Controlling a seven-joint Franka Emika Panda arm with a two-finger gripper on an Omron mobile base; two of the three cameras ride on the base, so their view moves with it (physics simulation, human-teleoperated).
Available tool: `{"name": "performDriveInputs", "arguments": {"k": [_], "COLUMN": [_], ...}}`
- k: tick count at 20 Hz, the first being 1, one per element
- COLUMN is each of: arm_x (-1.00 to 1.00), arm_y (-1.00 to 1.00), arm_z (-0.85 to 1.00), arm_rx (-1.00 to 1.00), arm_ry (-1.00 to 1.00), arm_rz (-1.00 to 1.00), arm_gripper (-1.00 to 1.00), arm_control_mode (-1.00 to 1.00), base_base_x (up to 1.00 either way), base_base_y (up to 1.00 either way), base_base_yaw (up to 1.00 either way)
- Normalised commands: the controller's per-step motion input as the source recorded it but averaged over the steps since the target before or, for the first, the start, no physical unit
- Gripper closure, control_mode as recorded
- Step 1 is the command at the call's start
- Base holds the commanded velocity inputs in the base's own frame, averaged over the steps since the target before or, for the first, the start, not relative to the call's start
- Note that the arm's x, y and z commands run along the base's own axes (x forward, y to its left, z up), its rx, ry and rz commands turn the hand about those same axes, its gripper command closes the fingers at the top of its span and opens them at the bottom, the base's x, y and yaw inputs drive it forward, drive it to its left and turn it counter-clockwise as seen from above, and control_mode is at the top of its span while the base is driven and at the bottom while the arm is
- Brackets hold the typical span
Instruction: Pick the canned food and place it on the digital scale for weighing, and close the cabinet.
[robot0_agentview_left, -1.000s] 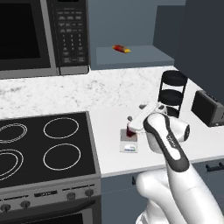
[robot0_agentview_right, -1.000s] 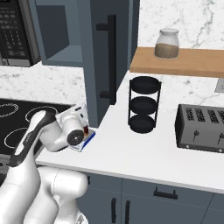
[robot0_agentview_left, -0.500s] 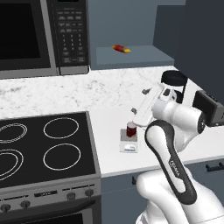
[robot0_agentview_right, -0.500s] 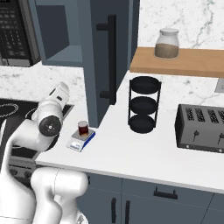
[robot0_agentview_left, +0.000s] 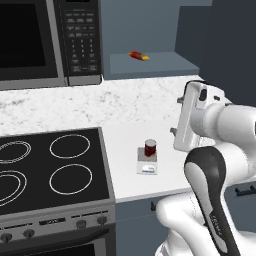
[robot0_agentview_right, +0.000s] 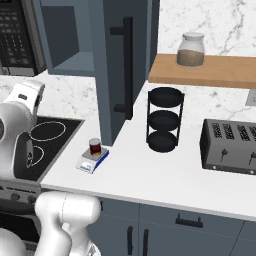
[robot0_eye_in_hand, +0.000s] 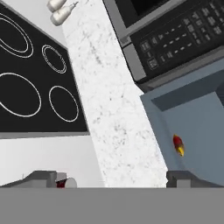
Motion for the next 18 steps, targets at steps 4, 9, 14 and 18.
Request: {"name": "performDriveInputs", "arguments": {"k": [4, 9, 14, 18], "arm_x": [-1.0, -1.0, -1.0, -1.0], "arm_y": [-0.3, -0.81, -0.78, -0.74], "arm_z": [-0.24, -0.01, -0.27, -0.35], "arm_rx": [0.0, 0.03, 0.0, 0.0], "arm_ry": [-0.21, -0.23, -0.41, -0.5], "arm_rz": [-0.26, -0.07, -0.03, -0.01], "arm_gripper": [-1.0, -1.0, -1.0, -1.0], "arm_control_mode": [-1.0, -1.0, -1.0, -1.0], "base_base_x": [0.0, 0.0, 0.0, 0.0], "base_base_y": [0.0, 0.0, 0.0, 0.0], "base_base_yaw": [0.0, 0.0, 0.0, 0.0]}}
